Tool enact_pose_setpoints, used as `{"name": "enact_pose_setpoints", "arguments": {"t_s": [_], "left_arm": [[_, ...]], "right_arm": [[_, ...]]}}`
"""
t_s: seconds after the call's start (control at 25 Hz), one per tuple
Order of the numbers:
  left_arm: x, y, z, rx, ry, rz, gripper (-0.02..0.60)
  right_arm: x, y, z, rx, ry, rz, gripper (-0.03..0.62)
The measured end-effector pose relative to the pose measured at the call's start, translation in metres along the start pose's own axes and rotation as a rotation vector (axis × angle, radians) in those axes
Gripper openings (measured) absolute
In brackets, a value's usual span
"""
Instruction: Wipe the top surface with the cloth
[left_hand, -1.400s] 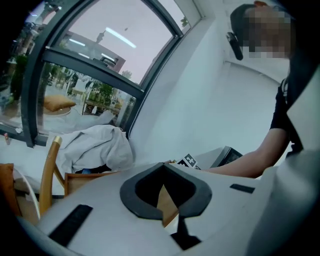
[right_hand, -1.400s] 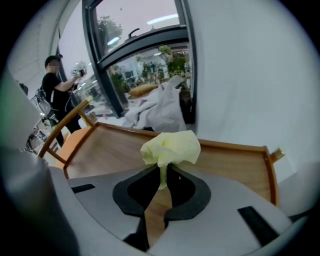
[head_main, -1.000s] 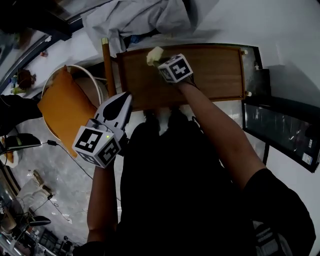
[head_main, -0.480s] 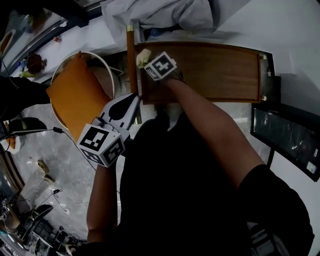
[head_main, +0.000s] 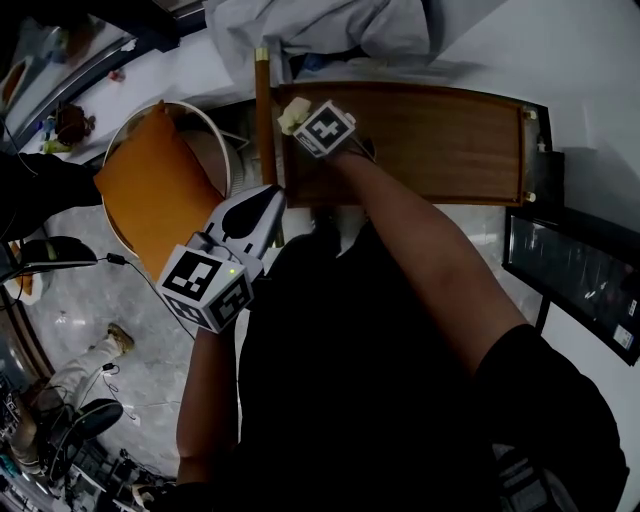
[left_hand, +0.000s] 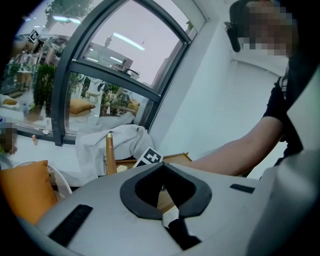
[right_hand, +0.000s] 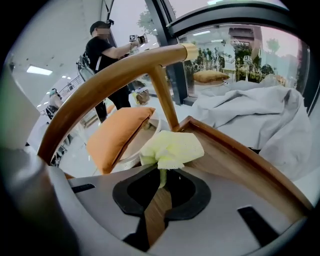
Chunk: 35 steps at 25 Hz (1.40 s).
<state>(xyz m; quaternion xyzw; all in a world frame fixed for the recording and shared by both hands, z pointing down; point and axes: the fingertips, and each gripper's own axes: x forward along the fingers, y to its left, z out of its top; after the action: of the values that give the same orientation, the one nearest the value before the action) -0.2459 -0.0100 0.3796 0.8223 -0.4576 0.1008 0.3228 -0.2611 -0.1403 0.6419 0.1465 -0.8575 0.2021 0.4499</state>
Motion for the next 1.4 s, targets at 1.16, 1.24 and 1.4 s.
{"name": "enact_pose_setpoints", "arguments": {"t_s": [1.16,1.24,1.4], "left_arm": [[0.074,-0.080,0.015,0.018,0.018,-0.050,0.009],[0.079,-0.085,0.016,0.022,0.023,-0.052,0.009],[0.089,-0.095,0.015,0.025,0.035,-0.056,0.009]], "right_arm": [[-0.093,-0.100,-0.106,0.036,-0.040,-0.061,0.048],[-0.100,-0.107,-0.116,0.045,-0.026,-0.066,0.048],[-0.112,-0.122,-0.133,0.048,-0.013,-0.073,0.048]]}}
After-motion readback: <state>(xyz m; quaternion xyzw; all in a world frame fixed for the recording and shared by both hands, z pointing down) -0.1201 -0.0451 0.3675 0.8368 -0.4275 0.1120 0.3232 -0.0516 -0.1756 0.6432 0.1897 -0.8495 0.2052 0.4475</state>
